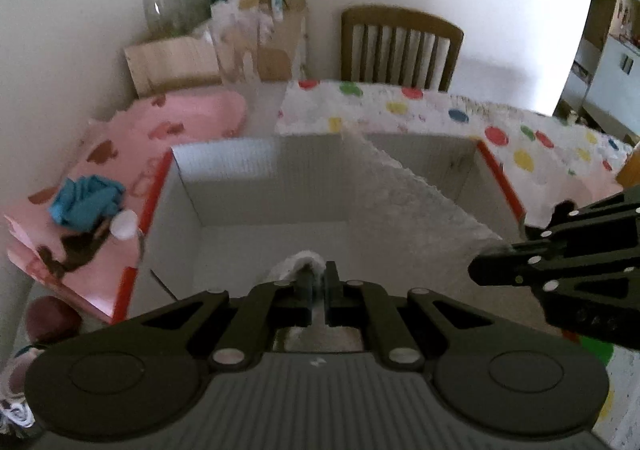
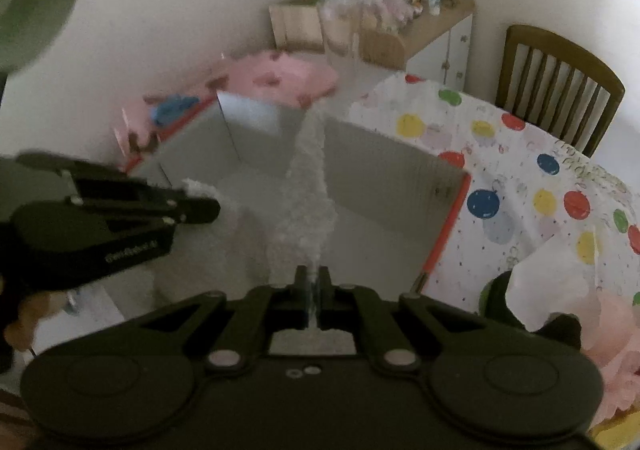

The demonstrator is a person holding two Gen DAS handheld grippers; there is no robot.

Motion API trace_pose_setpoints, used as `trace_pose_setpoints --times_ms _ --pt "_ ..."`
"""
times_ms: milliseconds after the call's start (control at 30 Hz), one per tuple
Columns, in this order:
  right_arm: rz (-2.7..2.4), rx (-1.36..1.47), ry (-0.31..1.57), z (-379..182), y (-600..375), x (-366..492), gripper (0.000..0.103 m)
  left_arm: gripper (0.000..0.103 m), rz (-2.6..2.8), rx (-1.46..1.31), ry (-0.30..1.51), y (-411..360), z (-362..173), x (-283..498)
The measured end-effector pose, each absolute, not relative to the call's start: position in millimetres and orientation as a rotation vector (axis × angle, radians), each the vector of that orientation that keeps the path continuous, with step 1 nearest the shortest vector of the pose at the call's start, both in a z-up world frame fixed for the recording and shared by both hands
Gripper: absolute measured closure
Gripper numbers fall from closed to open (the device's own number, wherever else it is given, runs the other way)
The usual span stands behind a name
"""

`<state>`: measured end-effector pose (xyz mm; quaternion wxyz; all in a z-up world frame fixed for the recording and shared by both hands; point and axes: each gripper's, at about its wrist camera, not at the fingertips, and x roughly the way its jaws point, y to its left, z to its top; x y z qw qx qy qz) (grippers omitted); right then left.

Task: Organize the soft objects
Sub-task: 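Carry the towel and plastic wrap with both tools into the red-and-white box, then open both tools to drop the towel and plastic wrap inside the box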

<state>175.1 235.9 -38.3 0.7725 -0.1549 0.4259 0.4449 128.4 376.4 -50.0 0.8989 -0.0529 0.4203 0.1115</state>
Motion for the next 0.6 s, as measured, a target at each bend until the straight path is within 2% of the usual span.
trace_pose_setpoints --times_ms 467,600 --pt "1.014 -0.577 0.975 -74.9 268.9 152.2 0.1 0.098 0.109 -0.183 1.083 390.3 -98.1 150.0" --pt "1.029 -0.567 1.001 -75.5 271.2 154.0 0.093 0.098 0.102 -0.15 1.104 387.1 -97.6 153.5"
